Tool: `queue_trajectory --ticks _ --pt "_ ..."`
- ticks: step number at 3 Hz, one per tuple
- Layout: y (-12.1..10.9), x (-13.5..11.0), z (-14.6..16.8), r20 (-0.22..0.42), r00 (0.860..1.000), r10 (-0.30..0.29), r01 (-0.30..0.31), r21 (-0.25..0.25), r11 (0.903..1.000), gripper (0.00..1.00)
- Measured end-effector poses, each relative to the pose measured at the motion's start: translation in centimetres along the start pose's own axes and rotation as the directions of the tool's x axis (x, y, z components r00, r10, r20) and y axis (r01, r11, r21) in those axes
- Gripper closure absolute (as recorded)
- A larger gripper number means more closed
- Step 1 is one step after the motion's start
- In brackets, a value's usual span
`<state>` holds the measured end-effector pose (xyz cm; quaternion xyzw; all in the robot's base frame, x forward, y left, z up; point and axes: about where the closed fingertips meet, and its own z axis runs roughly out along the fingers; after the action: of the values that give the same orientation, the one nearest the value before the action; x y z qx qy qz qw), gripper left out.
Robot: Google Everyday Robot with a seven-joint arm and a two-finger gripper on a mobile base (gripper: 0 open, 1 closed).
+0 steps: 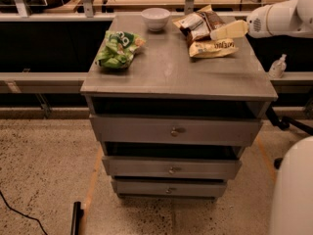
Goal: Pick brown chip bag
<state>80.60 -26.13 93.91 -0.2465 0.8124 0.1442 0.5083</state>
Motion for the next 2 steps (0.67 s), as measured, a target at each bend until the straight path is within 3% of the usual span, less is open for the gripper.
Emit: queue_trajectory --ticks 1,2 --pt "-1.7 0.6 4.1 -0.011 0.999 0.042 -0.042 0.02 0.9989 0.0" --pt "-1.9 1.4 7.7 -0.025 0.999 0.046 -0.046 0.011 0.9989 0.17"
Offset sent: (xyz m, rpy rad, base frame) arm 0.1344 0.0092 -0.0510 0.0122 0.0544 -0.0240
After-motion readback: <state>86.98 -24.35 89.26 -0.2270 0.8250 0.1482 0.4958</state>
